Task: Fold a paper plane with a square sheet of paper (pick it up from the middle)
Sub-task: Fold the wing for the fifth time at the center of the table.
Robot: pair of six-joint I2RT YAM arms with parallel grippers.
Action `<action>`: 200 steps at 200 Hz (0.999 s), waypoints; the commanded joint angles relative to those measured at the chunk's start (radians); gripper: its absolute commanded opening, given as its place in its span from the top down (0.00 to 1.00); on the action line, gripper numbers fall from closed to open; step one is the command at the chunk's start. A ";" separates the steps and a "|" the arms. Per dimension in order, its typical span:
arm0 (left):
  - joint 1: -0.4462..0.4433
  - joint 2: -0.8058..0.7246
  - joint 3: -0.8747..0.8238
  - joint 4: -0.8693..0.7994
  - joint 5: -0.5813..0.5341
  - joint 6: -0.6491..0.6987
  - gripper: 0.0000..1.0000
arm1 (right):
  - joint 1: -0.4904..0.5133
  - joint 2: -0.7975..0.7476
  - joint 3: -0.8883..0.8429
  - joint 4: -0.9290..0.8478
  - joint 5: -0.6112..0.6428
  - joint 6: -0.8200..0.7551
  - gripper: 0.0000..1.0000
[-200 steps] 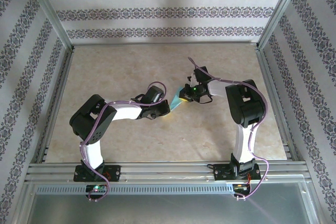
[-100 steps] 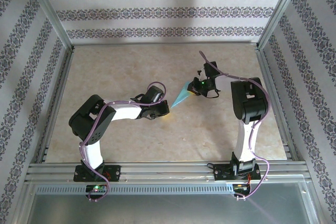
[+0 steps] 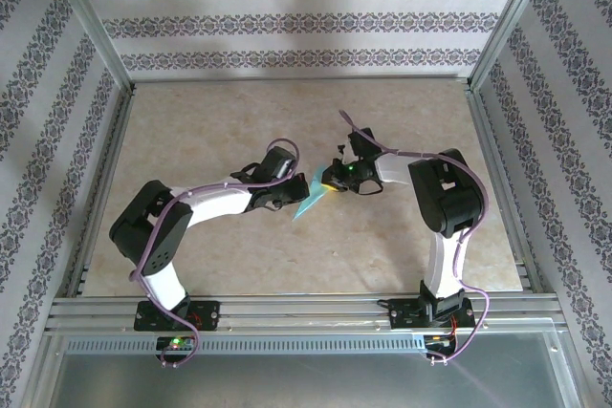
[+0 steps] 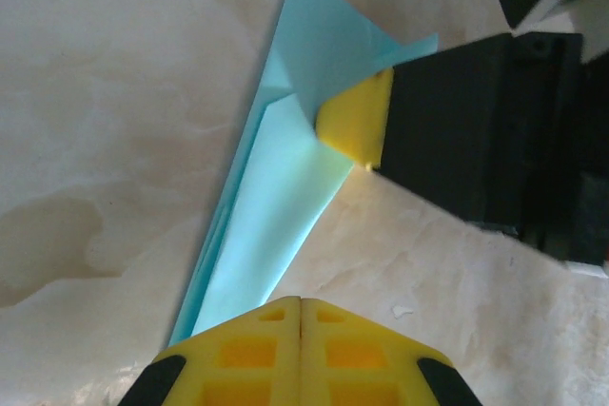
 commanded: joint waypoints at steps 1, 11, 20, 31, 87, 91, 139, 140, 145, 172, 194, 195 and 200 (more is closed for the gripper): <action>0.003 0.058 0.007 0.037 0.031 -0.027 1.00 | 0.022 -0.008 -0.045 -0.012 -0.008 0.053 0.90; 0.003 0.075 0.007 0.043 0.035 -0.030 1.00 | 0.027 -0.009 -0.044 -0.009 -0.012 0.057 0.90; 0.002 0.087 0.007 0.046 0.043 -0.031 1.00 | 0.030 -0.006 -0.043 -0.008 -0.014 0.057 0.90; 0.000 0.097 0.004 0.047 0.044 -0.035 1.00 | 0.032 -0.003 -0.038 -0.006 -0.017 0.055 0.90; -0.003 0.116 -0.033 -0.030 -0.017 -0.046 1.00 | -0.004 0.005 -0.033 0.008 -0.006 -0.001 0.90; -0.003 0.116 -0.035 -0.038 -0.021 -0.045 1.00 | -0.012 0.005 -0.033 0.013 -0.002 -0.007 0.90; -0.003 0.114 -0.065 -0.076 -0.046 -0.053 1.00 | -0.136 0.023 -0.013 0.036 0.050 -0.035 0.90; -0.003 0.113 -0.065 -0.077 -0.046 -0.053 1.00 | -0.138 0.023 -0.012 0.037 0.052 -0.034 0.90; -0.003 0.113 -0.066 -0.078 -0.046 -0.053 1.00 | -0.147 0.024 -0.008 0.037 0.060 -0.034 0.90; -0.003 0.116 -0.054 -0.077 -0.041 -0.047 1.00 | -0.190 0.015 0.023 0.020 0.096 -0.045 0.89; -0.003 0.122 -0.042 -0.078 -0.034 -0.039 1.00 | -0.201 -0.040 0.032 0.006 0.104 -0.060 0.90; -0.003 0.122 -0.042 -0.079 -0.034 -0.039 1.00 | -0.200 -0.045 0.031 0.006 0.104 -0.061 0.90; -0.003 0.121 -0.040 -0.080 -0.035 -0.040 1.00 | -0.199 -0.066 0.025 0.007 0.103 -0.063 0.90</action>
